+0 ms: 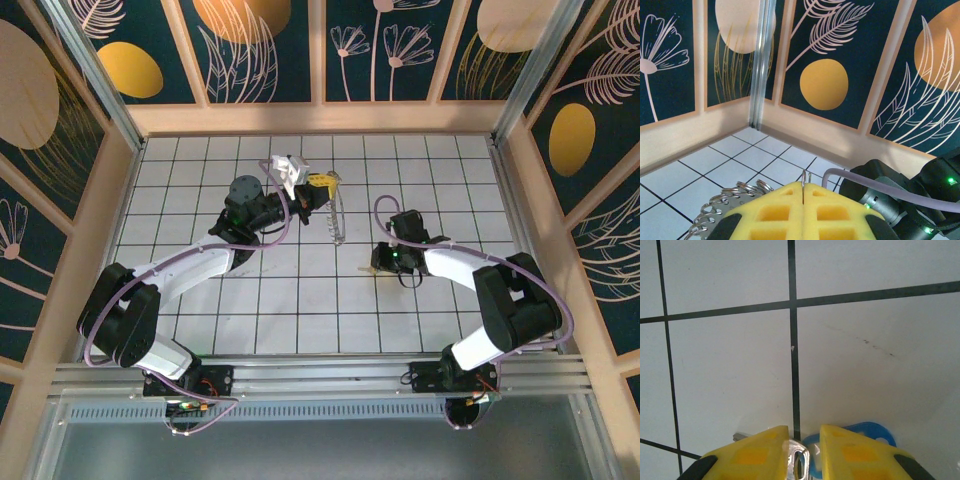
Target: Put the keys on the keyring
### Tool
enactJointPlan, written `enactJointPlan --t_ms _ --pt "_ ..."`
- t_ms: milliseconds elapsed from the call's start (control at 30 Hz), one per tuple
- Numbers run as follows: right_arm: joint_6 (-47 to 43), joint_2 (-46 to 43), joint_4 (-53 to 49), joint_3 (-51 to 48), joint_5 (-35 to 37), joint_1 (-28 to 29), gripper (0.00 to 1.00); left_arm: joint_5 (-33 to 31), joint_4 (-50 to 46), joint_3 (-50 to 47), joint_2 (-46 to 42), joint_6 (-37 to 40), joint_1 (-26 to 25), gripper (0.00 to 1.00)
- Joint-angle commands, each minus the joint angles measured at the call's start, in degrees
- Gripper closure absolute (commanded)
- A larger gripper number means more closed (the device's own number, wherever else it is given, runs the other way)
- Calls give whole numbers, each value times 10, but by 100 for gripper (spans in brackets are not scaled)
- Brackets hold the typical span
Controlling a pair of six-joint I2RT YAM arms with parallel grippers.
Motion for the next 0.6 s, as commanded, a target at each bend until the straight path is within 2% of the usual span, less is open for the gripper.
enactJointPlan --t_ms 0,433,567 --pt "-10 6 -27 14 28 8 77 5 29 8 -14 -1 -3 100" --pt "-18 2 -45 18 59 34 78 4 31 6 -16 -1 -2 100" --pt "-19 -7 -50 18 62 38 75 4 31 6 -17 -2 -3 100"
